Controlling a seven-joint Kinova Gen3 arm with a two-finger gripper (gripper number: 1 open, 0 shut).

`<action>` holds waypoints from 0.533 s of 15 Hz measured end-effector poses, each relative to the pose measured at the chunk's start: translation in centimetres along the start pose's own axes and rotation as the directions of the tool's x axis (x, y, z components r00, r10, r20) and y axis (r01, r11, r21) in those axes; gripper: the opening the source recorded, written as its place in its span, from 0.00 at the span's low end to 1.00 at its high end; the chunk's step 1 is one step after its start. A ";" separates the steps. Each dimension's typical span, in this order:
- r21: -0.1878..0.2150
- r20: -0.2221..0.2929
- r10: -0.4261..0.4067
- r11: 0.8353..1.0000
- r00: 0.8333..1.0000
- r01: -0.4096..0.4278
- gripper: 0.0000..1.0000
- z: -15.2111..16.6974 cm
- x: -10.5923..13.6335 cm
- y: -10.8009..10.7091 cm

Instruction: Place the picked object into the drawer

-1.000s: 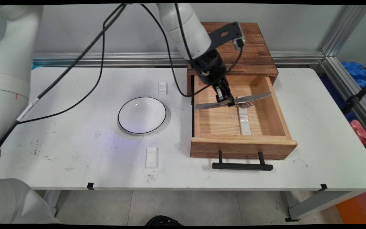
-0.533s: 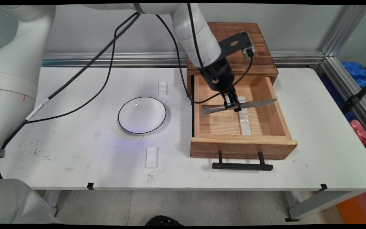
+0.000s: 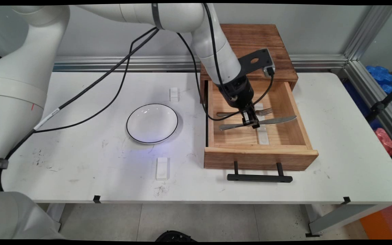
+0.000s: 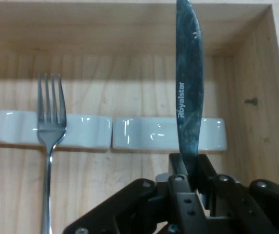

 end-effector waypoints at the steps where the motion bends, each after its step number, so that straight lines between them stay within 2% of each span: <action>1: -0.001 0.001 0.001 1.000 1.000 -0.001 0.00 0.3 -0.1 0.0; 8: -0.003 0.006 0.004 1.000 1.000 -0.004 0.00 2.4 -1.3 -0.5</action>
